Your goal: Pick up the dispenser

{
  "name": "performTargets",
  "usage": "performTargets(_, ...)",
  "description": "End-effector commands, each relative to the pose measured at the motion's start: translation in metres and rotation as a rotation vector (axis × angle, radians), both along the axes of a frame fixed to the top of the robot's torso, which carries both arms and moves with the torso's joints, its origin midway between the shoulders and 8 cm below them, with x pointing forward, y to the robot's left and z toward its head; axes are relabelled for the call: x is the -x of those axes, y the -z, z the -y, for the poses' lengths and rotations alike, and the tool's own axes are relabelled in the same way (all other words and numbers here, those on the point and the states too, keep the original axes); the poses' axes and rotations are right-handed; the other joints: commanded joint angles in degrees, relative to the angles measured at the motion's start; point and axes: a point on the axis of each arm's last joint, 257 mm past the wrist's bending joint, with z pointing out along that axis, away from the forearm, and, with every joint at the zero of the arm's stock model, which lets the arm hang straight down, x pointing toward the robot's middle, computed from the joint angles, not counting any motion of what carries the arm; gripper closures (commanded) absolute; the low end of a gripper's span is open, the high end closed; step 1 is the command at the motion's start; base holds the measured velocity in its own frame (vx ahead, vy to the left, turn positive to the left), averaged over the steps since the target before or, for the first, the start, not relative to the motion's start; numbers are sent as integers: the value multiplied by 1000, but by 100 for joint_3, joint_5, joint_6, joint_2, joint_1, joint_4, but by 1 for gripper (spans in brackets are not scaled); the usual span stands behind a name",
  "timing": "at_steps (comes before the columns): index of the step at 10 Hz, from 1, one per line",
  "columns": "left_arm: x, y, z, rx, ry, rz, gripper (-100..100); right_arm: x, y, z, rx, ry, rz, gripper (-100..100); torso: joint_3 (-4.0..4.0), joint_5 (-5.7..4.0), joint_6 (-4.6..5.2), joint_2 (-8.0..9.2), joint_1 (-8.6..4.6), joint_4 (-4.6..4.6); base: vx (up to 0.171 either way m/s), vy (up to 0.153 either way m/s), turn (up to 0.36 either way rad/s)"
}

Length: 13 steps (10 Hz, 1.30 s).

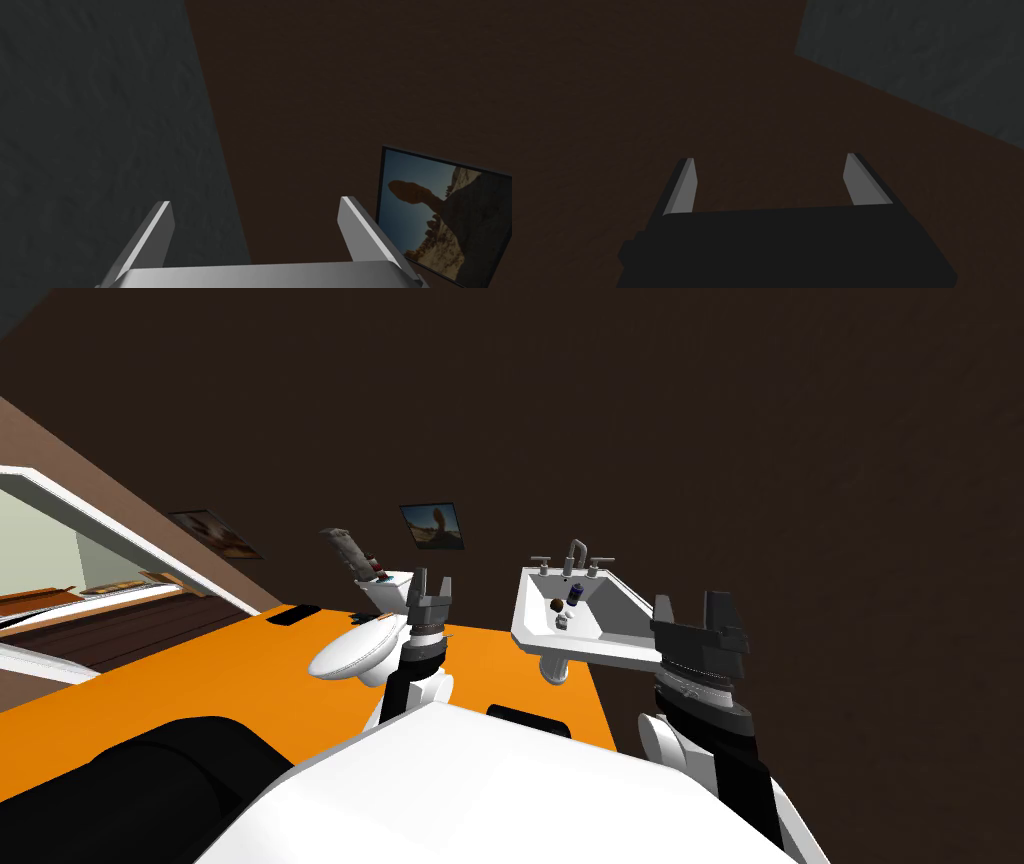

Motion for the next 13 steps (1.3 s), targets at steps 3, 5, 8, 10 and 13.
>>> performTargets(3,0,0,0,0,0,0,0,-26,8,4,10,-34,-68,-100,3,2,-1,5,10,1,-20,30,69)
performTargets(5,0,0,0,0,0,0,0,-35,11,7,5,-41,-91,-100,3,3,-2,6,14,1,-15,33,41)
performTargets(8,0,0,0,0,0,0,0,-56,15,16,-16,-51,-140,-100,0,1,0,1,6,0,-5,20,38)
performTargets(10,0,0,0,0,0,0,0,-69,18,22,-32,-53,-170,-100,1,2,-2,1,10,0,-12,28,57)
performTargets(13,0,0,0,0,0,0,0,-91,17,36,-69,-60,-204,-100,-1,2,1,-1,10,-1,0,28,34)
